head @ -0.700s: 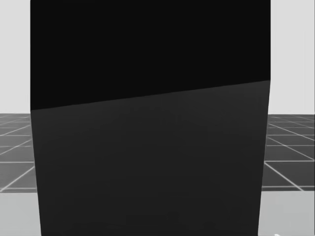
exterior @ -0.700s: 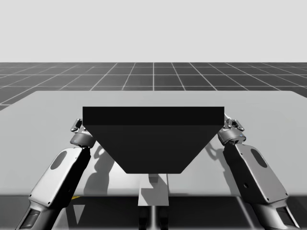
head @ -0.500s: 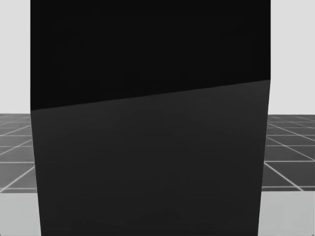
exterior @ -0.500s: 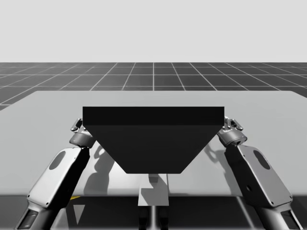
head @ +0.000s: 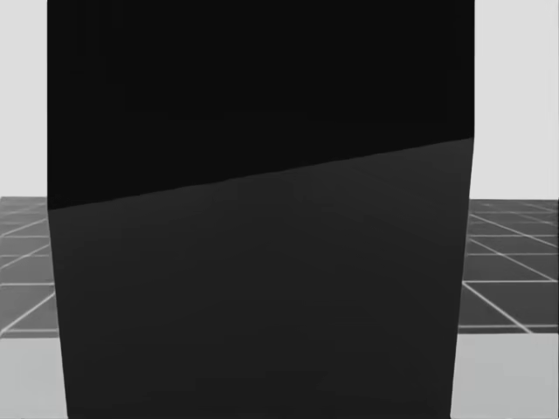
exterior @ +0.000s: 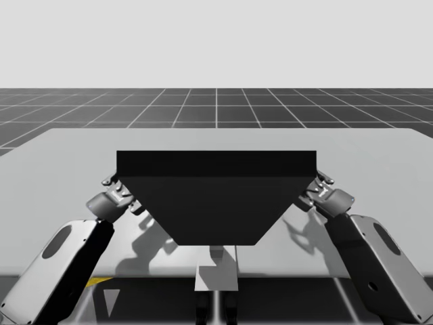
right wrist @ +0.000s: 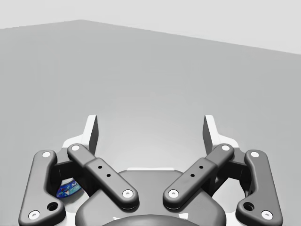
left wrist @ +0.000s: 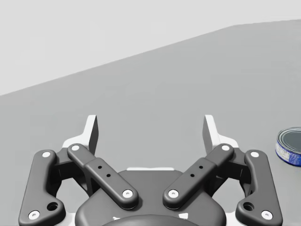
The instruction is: Reach around the screen and pick up the object behind it.
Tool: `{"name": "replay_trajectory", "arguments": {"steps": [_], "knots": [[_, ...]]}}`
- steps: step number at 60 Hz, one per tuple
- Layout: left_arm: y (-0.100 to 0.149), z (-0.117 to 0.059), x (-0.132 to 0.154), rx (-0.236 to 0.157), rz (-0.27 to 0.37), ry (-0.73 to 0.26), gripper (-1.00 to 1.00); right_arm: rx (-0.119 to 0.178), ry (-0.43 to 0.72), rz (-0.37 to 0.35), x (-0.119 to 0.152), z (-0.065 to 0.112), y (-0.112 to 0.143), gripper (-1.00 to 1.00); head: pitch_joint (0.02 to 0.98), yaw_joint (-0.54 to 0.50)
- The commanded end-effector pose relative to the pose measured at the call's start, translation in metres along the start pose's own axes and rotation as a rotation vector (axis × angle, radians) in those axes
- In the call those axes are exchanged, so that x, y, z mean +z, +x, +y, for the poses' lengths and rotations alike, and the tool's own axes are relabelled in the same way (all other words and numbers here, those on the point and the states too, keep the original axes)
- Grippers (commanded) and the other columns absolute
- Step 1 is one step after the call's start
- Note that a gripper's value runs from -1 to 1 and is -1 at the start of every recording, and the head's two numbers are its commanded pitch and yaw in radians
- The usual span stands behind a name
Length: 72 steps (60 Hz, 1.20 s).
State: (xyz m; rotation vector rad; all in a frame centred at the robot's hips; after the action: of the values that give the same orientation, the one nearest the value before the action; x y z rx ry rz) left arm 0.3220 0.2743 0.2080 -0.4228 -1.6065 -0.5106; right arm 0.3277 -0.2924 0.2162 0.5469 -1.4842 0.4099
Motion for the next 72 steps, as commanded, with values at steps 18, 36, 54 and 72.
{"name": "replay_trajectory", "arguments": {"steps": [18, 36, 54, 72], "knots": [[-0.005, -0.037, 0.014, -0.035, 0.162, -0.347, -1.0, 0.0, 0.193, 0.155, 0.02, 0.025, -0.01, -1.0, 0.188, -0.04], [-0.013, -0.045, 0.011, -0.062, 0.182, -0.369, -1.0, 0.021, 0.218, 0.25, 0.002, 0.021, -0.034, -1.0, 0.199, -0.05], [-0.017, -0.047, 0.01, -0.076, 0.186, -0.37, -1.0, 0.089, 0.307, 0.314, -0.034, 0.031, -0.041, -1.0, 0.215, -0.05], [-0.021, -0.048, 0.011, -0.082, 0.187, -0.378, -1.0, 0.089, 0.352, 0.343, -0.063, 0.034, -0.052, -1.0, 0.229, -0.05]]}}
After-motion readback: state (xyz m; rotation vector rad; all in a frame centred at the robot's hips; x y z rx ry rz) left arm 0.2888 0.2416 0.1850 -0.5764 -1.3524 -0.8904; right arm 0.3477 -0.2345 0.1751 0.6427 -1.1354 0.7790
